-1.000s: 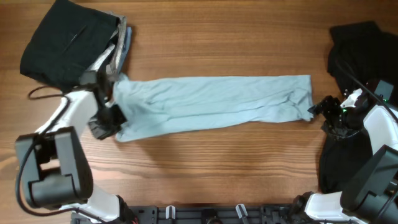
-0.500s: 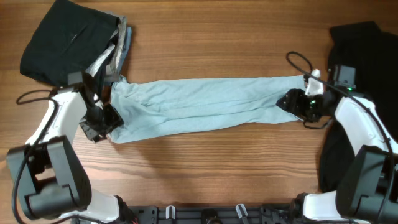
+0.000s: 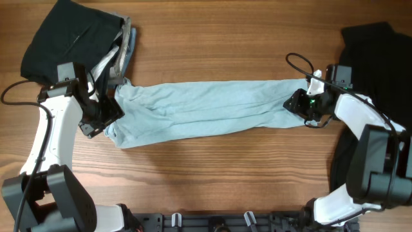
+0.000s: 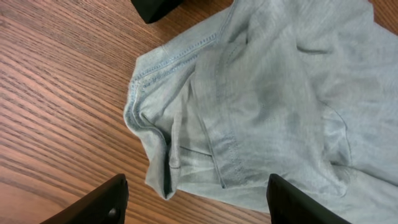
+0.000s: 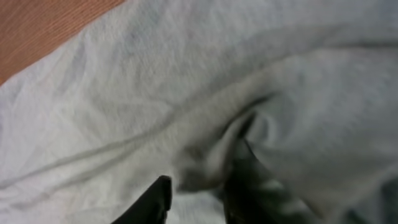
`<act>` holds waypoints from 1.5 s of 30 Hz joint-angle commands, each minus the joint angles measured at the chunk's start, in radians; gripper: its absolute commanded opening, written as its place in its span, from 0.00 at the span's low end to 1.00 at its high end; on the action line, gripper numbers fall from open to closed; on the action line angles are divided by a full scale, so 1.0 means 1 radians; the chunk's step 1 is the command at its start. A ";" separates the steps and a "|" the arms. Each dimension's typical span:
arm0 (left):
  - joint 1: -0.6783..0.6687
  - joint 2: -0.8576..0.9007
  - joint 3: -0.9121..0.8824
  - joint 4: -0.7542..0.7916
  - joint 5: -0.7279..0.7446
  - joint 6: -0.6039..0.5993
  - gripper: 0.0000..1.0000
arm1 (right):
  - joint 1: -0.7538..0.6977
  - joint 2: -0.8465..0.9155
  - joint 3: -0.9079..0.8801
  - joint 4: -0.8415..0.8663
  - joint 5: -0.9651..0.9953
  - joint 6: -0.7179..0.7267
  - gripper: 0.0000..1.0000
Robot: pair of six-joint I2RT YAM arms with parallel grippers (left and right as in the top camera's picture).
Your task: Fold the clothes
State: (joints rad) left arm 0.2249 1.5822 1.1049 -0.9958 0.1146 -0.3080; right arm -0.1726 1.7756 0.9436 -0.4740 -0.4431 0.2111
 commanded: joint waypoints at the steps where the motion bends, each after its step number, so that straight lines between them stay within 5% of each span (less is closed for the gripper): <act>1: 0.002 -0.016 0.013 0.000 0.011 0.013 0.70 | 0.006 0.024 0.012 0.036 -0.059 0.000 0.15; 4: 0.002 -0.016 0.013 0.009 0.011 0.013 0.71 | 0.003 0.021 0.012 0.079 -0.080 0.000 0.04; 9: 0.002 -0.016 0.013 0.018 0.011 0.013 0.72 | -0.015 0.008 0.012 0.215 -0.246 0.015 0.04; 16: 0.002 -0.016 0.013 0.020 0.011 0.013 0.73 | -0.015 0.008 0.012 0.325 -0.157 0.088 0.04; 17: 0.002 -0.016 0.013 0.022 0.011 0.013 0.73 | -0.015 0.008 0.012 0.336 -0.077 0.087 0.08; 19: 0.002 -0.016 0.013 0.023 0.011 0.013 0.75 | -0.017 0.008 0.012 0.335 -0.024 0.072 0.53; 22: 0.002 -0.016 0.013 0.022 0.011 0.013 0.75 | -0.017 0.008 0.012 0.307 -0.027 0.047 0.64; 32: 0.002 -0.016 0.013 0.023 0.011 0.013 0.76 | -0.018 -0.064 0.012 0.019 -0.132 -0.080 0.63; 36: 0.002 -0.016 0.013 0.024 0.011 0.013 0.76 | -0.016 -0.065 0.012 -0.054 -0.092 -0.060 0.39; 43: 0.002 -0.015 0.013 0.025 0.011 0.013 0.76 | -0.016 -0.064 0.012 -0.042 0.115 0.040 0.59; 45: 0.002 -0.015 0.013 0.027 0.011 0.013 0.76 | -0.016 -0.064 0.012 0.000 0.138 0.082 0.40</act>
State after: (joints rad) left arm 0.2249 1.5818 1.1049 -0.9752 0.1177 -0.3077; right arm -0.1867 1.7302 0.9451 -0.5117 -0.3828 0.2321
